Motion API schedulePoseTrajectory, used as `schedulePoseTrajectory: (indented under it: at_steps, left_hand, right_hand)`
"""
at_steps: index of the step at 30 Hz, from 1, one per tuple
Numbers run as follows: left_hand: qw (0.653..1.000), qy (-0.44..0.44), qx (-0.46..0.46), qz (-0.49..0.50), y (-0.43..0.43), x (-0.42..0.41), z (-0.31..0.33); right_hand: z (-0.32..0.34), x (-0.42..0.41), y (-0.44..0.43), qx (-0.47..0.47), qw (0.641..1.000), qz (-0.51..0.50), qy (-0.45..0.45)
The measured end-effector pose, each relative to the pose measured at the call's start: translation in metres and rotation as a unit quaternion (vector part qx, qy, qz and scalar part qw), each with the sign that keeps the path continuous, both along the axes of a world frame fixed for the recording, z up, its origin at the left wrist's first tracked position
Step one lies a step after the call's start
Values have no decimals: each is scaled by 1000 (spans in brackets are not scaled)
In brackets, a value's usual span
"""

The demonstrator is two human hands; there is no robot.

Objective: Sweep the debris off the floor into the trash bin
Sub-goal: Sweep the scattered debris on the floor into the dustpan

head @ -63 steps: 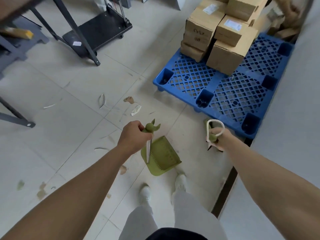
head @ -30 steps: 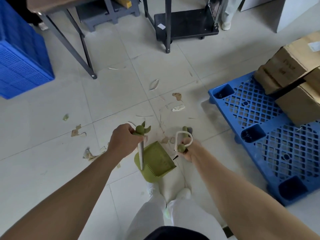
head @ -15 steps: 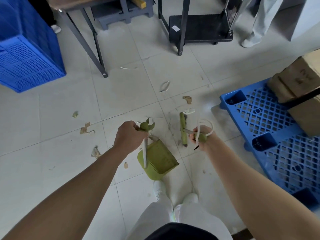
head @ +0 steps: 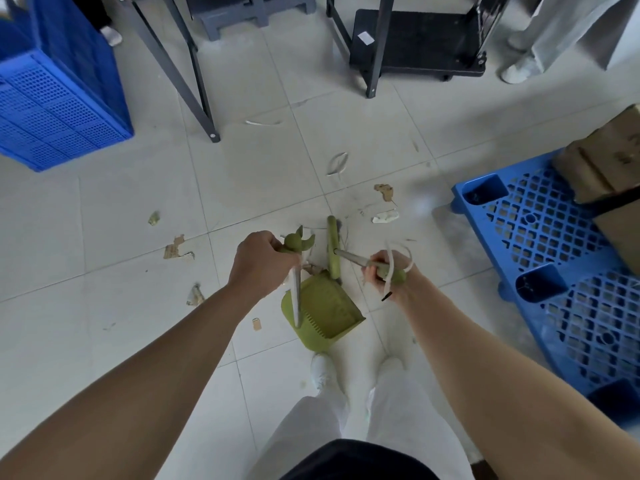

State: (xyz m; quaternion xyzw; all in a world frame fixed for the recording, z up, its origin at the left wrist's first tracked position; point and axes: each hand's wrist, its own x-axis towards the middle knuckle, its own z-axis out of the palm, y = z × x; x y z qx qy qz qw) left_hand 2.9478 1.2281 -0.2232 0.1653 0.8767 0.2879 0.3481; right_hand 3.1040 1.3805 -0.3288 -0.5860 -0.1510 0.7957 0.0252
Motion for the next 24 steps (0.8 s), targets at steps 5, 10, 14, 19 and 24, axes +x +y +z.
schedulePoseTrajectory:
  at_steps: [5,10,14,19,24]
  left_hand:
    - [1000,-2,11,1,40,4,5]
    - [1000,24,0,-4,96,20,11]
    - [999,40,-8,6,143,33,10]
    - [998,48,-20,39,186,47,2]
    - [995,54,-35,79,212,53,-5]
  right_hand:
    - [24,7,43,4,999,-50,20]
    - [15,25,118,127,984,-56,-114]
    - [14,54,192,151,980,-59,-112]
    - [-5,70,256,141,984,-17,-104]
    - [4,12,249,81,989,99,-73]
